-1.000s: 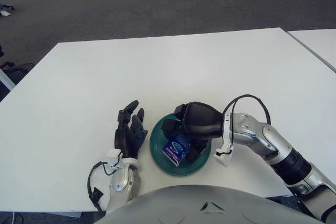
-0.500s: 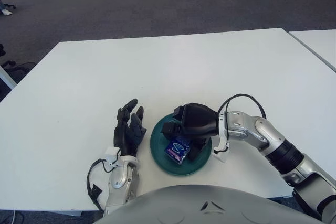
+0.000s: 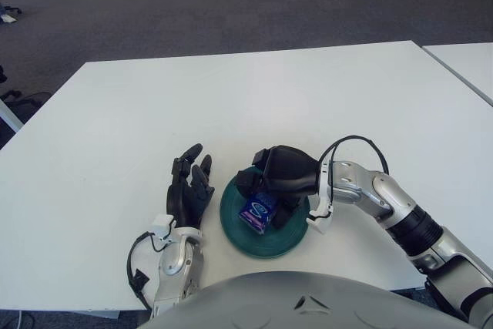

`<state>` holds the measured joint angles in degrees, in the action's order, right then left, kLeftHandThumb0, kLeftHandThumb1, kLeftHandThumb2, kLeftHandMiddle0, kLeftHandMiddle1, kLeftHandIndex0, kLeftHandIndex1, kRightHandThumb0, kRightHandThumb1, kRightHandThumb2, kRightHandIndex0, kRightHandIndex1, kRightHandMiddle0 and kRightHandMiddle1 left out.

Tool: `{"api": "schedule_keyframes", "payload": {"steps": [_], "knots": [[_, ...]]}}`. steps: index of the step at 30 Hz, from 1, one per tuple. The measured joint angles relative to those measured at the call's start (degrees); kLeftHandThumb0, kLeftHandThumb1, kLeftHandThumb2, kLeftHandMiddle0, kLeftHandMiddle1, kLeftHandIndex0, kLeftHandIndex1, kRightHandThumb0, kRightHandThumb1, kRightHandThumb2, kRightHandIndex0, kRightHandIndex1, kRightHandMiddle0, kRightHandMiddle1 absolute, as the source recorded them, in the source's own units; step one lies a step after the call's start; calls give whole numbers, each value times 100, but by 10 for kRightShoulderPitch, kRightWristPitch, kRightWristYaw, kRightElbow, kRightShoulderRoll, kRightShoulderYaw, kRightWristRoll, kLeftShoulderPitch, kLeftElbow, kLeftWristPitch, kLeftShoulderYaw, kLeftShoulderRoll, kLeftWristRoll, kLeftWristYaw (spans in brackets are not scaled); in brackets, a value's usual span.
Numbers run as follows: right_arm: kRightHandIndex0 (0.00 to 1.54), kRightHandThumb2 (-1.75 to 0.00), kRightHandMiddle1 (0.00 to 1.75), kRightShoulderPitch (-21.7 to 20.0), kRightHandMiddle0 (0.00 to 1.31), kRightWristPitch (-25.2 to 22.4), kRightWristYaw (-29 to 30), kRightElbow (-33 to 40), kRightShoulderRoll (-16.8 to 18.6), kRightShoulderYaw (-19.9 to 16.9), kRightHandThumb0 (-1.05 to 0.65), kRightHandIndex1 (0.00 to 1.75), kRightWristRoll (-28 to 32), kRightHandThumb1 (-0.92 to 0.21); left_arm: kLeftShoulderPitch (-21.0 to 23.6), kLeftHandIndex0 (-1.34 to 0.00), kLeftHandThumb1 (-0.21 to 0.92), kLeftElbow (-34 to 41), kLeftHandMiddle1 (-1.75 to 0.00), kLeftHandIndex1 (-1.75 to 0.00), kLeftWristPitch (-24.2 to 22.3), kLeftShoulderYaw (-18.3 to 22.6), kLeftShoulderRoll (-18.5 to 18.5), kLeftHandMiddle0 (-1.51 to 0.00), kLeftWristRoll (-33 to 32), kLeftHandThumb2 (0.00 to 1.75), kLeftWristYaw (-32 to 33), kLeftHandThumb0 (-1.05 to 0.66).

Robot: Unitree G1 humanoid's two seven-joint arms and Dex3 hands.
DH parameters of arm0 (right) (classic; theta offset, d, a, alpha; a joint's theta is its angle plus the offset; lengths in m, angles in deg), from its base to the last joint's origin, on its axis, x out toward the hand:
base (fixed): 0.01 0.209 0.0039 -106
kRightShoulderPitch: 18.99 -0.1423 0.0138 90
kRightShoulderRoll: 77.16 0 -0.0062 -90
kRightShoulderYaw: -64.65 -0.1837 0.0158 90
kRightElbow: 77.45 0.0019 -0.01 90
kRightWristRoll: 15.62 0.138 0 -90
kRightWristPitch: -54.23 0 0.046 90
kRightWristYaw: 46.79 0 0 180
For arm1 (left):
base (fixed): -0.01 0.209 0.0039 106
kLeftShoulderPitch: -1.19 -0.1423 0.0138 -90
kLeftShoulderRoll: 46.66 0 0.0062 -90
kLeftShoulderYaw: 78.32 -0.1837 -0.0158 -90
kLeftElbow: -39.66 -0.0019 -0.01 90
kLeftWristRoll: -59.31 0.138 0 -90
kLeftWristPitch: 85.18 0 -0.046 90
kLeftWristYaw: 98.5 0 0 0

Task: Put the gum into the plate.

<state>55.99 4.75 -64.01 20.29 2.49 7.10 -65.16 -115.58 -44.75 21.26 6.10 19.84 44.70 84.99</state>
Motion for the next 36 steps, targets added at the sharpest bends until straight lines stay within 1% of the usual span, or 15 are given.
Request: {"api": "schedule_keyframes", "payload": {"steps": [6,12,13,15,16,18,22,27,30,36], "knots": [[37,-52,175,2,20,4,4,11,-5,-2,-36,170,-8,-92,0,-4,92,3,0,-92,-5,0,0,-45,5,80,4,-82],[34,-52,175,2,19,16,5,14,-11,-5,-36,165,-8,-92,0,-3,92,5,0,-91,-9,0,0,-45,17,84,6,-82],[34,-54,167,1,15,17,5,15,-12,-7,-42,164,-8,-92,0,-3,92,5,0,-91,-10,0,0,-45,19,84,7,-82],[31,-60,144,-1,6,18,5,16,-13,-11,-56,161,-5,-92,0,-3,92,6,0,-91,-12,-1,0,-44,24,86,10,-82],[31,-60,140,-2,5,18,5,18,-13,-13,-58,161,-4,-92,-1,-2,92,7,0,-91,-13,-1,0,-44,27,86,12,-82],[29,-64,125,-5,2,17,4,20,-13,-16,-64,158,-2,-92,-2,-2,92,9,0,-91,-16,-2,0,-43,33,88,14,-82],[29,-69,105,-7,0,12,-7,24,-13,-17,-67,149,14,-92,-2,0,92,11,0,-90,-19,-3,0,-41,39,89,16,-81],[29,-71,92,-8,0,8,-29,29,-13,-17,-67,146,26,-92,-2,0,92,11,0,-90,-19,-3,0,-40,40,88,17,-81],[28,-71,88,-8,0,7,-39,31,-14,-17,-66,145,33,-92,-3,0,92,12,0,-90,-19,-3,0,-41,40,87,17,-81],[28,-69,88,-9,0,7,-51,32,-14,-17,-69,147,34,-92,-6,-1,92,14,-1,-91,-20,-3,-1,-41,36,85,17,-82]]}}
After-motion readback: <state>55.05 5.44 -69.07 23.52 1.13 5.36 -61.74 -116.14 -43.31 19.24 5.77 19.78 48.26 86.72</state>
